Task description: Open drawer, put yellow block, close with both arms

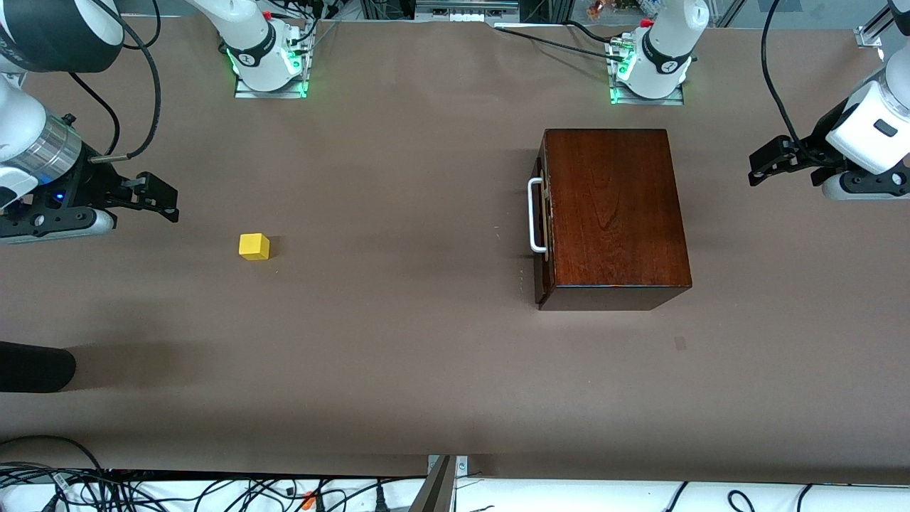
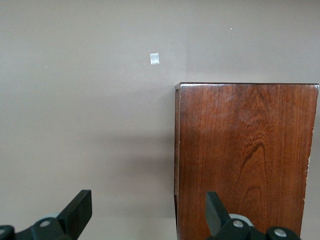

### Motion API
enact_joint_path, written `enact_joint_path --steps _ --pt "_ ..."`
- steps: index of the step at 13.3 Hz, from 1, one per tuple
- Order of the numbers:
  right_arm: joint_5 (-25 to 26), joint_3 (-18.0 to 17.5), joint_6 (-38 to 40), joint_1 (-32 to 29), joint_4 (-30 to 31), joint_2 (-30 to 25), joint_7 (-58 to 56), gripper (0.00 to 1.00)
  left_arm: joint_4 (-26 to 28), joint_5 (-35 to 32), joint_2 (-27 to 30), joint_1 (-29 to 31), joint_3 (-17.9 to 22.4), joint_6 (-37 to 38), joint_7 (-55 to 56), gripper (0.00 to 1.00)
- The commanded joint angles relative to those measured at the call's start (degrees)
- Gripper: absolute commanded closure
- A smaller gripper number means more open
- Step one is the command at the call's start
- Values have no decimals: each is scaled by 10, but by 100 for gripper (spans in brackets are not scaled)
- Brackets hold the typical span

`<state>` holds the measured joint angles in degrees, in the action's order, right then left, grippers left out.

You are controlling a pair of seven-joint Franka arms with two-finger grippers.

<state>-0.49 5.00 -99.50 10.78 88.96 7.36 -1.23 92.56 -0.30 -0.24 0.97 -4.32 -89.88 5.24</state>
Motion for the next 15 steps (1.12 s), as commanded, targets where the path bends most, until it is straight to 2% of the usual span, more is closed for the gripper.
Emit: enact_joint_path --steps 1,6,10,12,15 --pt "-9 -1 6 -1 -12 6 -6 0 -16 1 -7 4 -2 12 -11 0" --pt "-9 -1 7 -1 -12 6 -6 0 -14 2 -8 4 -2 14 -6 0" --pt "-9 0 4 -7 -13 6 -6 0 -16 4 -31 -10 -12 15 -7 0" --pt "-9 0 4 -8 -14 6 -6 0 -19 2 -54 -25 -24 13 -19 0" --pt "-9 1 4 -8 -13 6 -6 0 -71 0 -123 -96 -39 11 24 0"
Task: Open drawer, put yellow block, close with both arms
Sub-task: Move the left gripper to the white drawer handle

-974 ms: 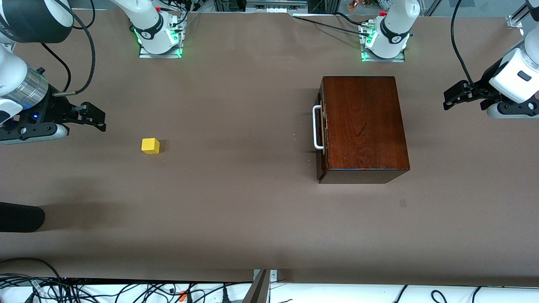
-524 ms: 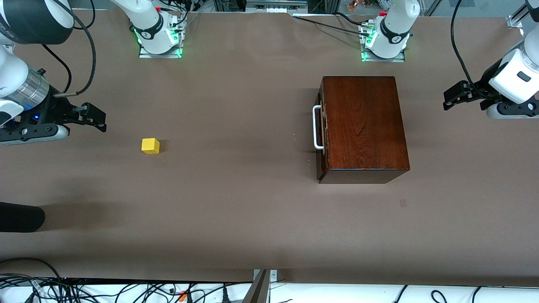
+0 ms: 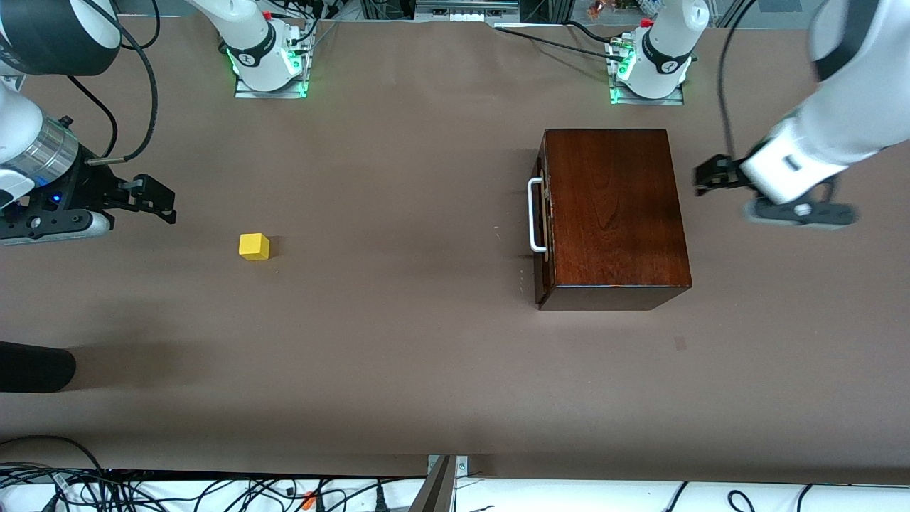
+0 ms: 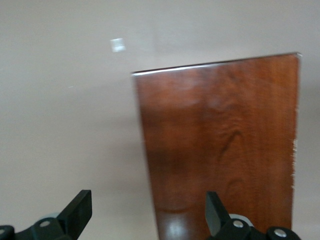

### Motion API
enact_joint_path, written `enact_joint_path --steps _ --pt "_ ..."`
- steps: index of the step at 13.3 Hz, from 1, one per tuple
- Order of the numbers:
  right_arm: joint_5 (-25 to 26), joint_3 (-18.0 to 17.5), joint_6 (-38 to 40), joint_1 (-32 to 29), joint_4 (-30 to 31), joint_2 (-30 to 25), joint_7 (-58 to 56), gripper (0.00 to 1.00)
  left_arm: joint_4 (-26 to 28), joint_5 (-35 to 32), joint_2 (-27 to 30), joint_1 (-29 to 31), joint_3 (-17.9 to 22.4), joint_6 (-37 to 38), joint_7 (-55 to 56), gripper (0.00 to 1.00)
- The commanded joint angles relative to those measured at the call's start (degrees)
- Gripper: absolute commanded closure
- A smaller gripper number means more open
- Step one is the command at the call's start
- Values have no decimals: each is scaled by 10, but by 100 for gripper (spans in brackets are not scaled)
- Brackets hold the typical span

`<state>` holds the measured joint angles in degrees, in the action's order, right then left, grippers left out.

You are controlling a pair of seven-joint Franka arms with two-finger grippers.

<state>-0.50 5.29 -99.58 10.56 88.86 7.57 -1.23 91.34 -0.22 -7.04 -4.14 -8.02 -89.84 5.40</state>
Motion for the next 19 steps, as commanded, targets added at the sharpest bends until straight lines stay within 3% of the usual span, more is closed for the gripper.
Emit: enact_joint_path --steps 1,3,9,15,19 --pt "-9 -2 4 -5 -12 3 -5 0 -77 -3 -74 -75 -2 11 59 0" --pt "-9 -1 5 -5 -11 3 -6 0 -117 -5 -118 -117 -2 12 129 0" --pt "-8 -1 5 -5 -11 3 -5 0 -120 -49 -202 -238 1 9 263 0" --pt "-8 -2 5 -4 -12 3 -6 0 -160 -163 -297 -336 5 -17 354 0" --pt "-8 -2 5 -4 -12 3 -5 0 -162 -175 -315 -339 6 -45 369 0"
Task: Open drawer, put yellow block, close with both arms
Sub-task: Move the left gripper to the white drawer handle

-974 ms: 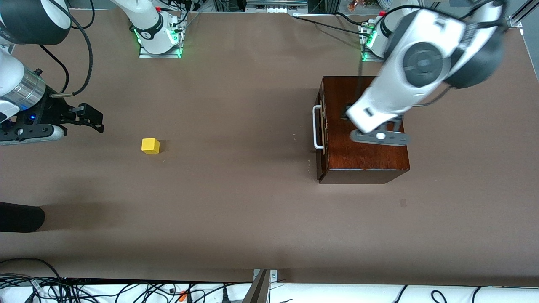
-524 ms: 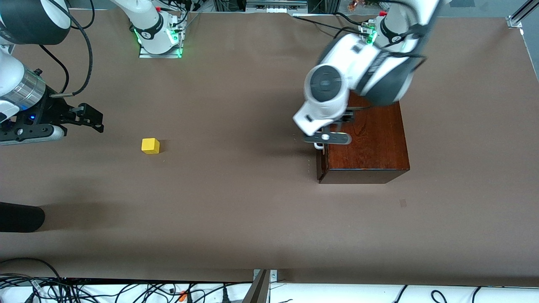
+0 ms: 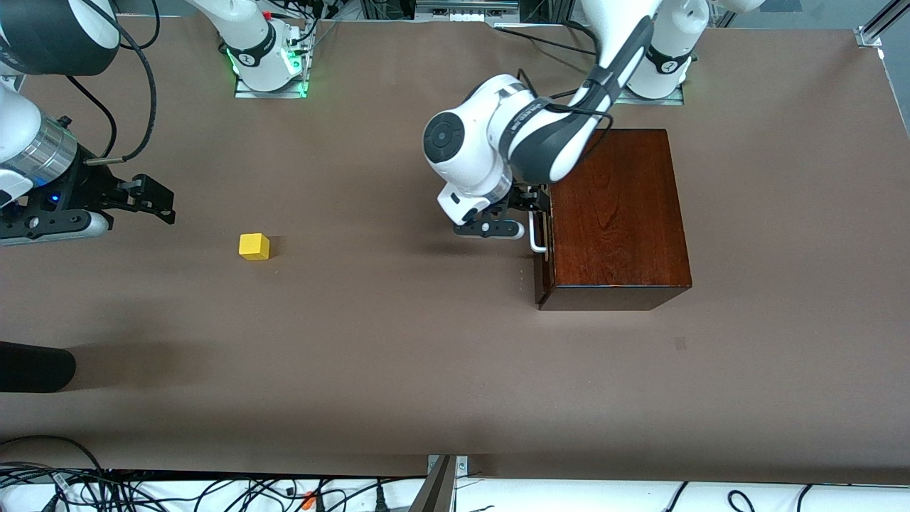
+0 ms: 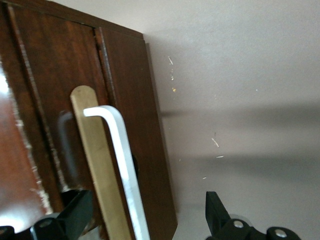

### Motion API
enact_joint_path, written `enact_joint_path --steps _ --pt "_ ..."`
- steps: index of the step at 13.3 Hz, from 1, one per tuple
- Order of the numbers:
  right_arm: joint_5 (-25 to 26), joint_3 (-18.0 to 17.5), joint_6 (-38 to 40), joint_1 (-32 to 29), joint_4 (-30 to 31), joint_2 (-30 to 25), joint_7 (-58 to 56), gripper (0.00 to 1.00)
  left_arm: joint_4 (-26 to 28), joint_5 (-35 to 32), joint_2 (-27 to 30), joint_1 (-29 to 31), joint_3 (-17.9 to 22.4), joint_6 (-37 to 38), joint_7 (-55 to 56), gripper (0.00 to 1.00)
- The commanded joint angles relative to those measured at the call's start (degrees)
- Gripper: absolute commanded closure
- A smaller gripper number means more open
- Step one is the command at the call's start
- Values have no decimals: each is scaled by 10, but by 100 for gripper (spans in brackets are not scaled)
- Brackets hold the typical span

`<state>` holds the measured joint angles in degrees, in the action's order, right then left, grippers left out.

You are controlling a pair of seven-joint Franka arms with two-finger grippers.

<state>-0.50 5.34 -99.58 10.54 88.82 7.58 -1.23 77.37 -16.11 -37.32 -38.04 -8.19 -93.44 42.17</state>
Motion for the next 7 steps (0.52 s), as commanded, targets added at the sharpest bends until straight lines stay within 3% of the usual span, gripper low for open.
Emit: enact_joint_path --steps 1,7 --pt "-8 -2 5 -4 -12 3 -6 0 -18 -17 -13 0 10 -12 2 0" --pt "-8 -2 5 -4 -12 3 -6 0 -15 -16 -35 0 10 -35 39 0"
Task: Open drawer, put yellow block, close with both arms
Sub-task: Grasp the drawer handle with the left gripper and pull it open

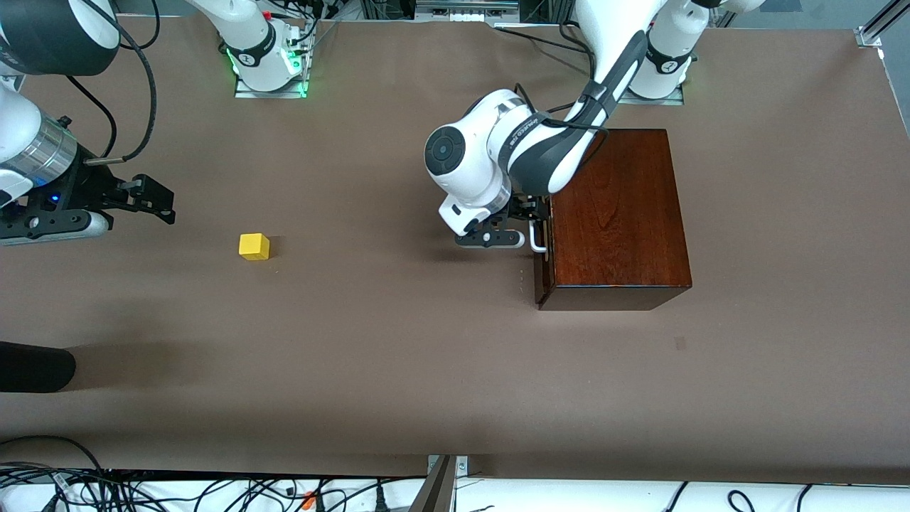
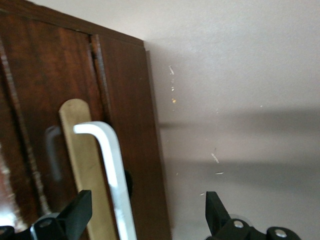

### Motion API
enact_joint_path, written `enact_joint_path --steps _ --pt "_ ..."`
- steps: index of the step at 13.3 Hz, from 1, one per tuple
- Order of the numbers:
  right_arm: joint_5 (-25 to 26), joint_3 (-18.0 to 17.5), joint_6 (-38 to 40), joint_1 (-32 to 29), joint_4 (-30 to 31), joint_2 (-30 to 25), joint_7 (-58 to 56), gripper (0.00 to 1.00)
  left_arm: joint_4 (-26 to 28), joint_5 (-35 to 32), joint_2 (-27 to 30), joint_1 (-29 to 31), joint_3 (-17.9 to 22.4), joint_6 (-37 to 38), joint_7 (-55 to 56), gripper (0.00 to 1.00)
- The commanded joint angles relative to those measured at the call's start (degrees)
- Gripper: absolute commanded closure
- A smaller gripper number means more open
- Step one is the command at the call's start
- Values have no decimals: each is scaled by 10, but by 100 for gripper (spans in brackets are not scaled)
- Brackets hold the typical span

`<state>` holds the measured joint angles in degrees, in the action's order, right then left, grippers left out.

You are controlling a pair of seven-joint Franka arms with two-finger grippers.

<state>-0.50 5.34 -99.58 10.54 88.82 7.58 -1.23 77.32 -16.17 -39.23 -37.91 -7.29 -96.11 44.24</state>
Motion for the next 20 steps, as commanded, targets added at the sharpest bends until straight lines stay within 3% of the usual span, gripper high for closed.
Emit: enact_joint_path --steps 1,6,10,14,20 --pt "-8 -2 5 -3 -12 3 -6 0 -16 -15 -23 1 1 -8 25 0" --pt "-8 -2 5 -4 -12 3 -6 0 -15 -5 -33 2 0 -32 54 0" --pt "-8 -2 5 -4 -12 3 -6 0 -16 77 -34 2 0 -63 56 0" --pt "-9 -2 5 -4 -12 3 -6 0 -25 103 -35 2 -1 -72 70 0" --pt "-8 -2 5 -4 -11 3 -6 0 -24 150 -35 -4 -1 -144 80 0"
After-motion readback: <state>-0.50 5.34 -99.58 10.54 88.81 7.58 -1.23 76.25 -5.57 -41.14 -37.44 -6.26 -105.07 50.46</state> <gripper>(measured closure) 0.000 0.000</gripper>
